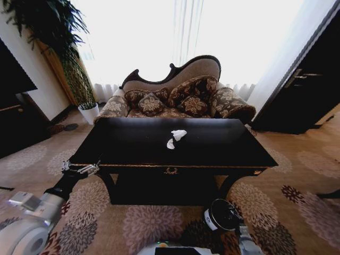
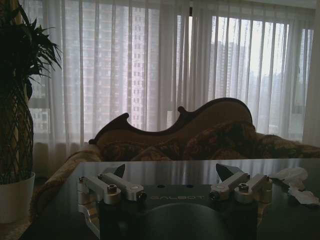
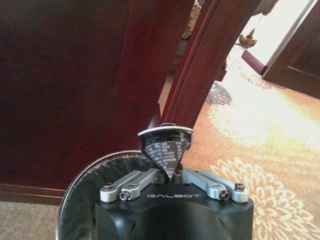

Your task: Move to the front of the table and place the trash on the table into the trash bin.

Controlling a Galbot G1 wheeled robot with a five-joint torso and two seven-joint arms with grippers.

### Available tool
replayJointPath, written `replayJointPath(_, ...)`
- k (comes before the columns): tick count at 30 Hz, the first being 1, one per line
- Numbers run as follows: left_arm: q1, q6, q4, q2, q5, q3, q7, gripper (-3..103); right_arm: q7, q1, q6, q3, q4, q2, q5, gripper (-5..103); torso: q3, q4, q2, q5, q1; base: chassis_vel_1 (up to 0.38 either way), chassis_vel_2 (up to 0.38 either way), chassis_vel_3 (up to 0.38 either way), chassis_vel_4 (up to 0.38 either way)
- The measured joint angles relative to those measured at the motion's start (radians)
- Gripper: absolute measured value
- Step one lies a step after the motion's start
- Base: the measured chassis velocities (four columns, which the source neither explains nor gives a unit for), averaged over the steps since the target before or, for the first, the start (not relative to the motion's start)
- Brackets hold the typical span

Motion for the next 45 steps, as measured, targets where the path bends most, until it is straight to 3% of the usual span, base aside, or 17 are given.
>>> replayJointPath(1,0.0,0.0,0.0,0.0,0.0,0.0,0.0,100,0.0,-0.001,-0.002,0.001,0.001,0.002,0.001,8,0.0,0.0,0.0,0.0,0.0,0.0,0.0,0.0,0.0)
replayJointPath(3,0.0,0.0,0.0,0.0,0.0,0.0,0.0,100,0.001,-0.002,-0.004,0.001,0.003,0.004,0.003,8,0.0,0.0,0.0,0.0,0.0,0.0,0.0,0.0,0.0)
replayJointPath(4,0.0,0.0,0.0,0.0,0.0,0.0,0.0,100,0.002,-0.008,-0.006,0.001,0.01,0.01,0.002,19,0.0,0.0,0.0,0.0,0.0,0.0,0.0,0.0,0.0)
replayJointPath(7,0.0,0.0,0.0,0.0,0.0,0.0,0.0,100,0.002,-0.014,-0.006,0.0,0.013,0.016,0.0,25,0.0,-0.0001,0.0,0.0,0.0,0.0,0.0,0.0,0.0)
replayJointPath(12,0.0,0.0,0.0,0.0,0.0,0.0,0.0,100,0.003,-0.02,-0.005,0.002,0.02,0.019,-0.001,51,0.0,0.0,0.0,0.0,0.0,0.0,0.0,0.0,0.0)
replayJointPath(14,0.0,0.0,0.0,0.0,0.0,0.0,0.0,100,0.003,-0.021,-0.005,0.002,0.021,0.019,-0.001,51,0.0,0.0,0.0,0.0,0.0,0.0,0.0,0.0,0.0)
replayJointPath(17,0.0,0.0,0.0,0.0,0.0,0.0,0.0,100,0.003,-0.03,-0.004,0.002,0.027,0.021,0.0,68,0.0,0.0,0.0,-0.0001,0.0,0.0,0.0,0.0,0.0)
replayJointPath(20,0.0,0.0,0.0,0.0,0.0,0.0,0.0,100,0.001,-0.038,-0.003,0.003,0.031,0.025,0.001,73,0.0,0.0,0.0,0.0,0.0,0.0,0.0,0.0,0.0)
replayJointPath(21,0.0,0.0,0.0,0.0,0.0,0.0,0.0,100,0.0,-0.046,-0.001,0.004,0.035,0.029,0.002,84,0.0,0.0,0.0,0.0001,0.0,0.0,0.0,0.0,0.0)
replayJointPath(25,0.0,0.0,0.0,0.0,0.0,0.0,0.0,100,-0.001,-0.061,0.006,0.005,0.049,0.033,0.005,90,0.0,0.0,0.0,0.0001,0.0,0.0,0.0,0.0,0.0)
replayJointPath(26,0.0,0.0,0.0,0.0,0.0,0.0,0.0,100,-0.003,-0.081,0.015,0.005,0.069,0.037,0.009,98,0.0,0.0,0.0,0.0001,0.0,0.0,0.0,0.0,0.0)
replayJointPath(35,0.0,0.0,0.0,0.0,0.0,0.0,0.0,100,-0.034,-0.237,0.007,-0.007,0.248,0.062,0.082,100,0.0,-0.0001,0.0,0.0002,0.0,0.0,0.0,0.0,0.0)
replayJointPath(39,0.0,0.0,0.0,0.0,0.0,0.0,0.0,100,-0.074,-0.339,-0.02,-0.013,0.396,0.086,0.168,100,0.0,-0.0001,0.0,0.0,0.0,0.0,0.0,0.0,0.0)
replayJointPath(45,0.0,0.0,0.0,0.0,0.0,0.0,0.0,100,-0.151,-0.522,-0.087,-0.01,0.677,0.124,0.377,100,0.0,-0.0001,0.0,0.0,0.0,0.0,0.0,0.0,0.0)
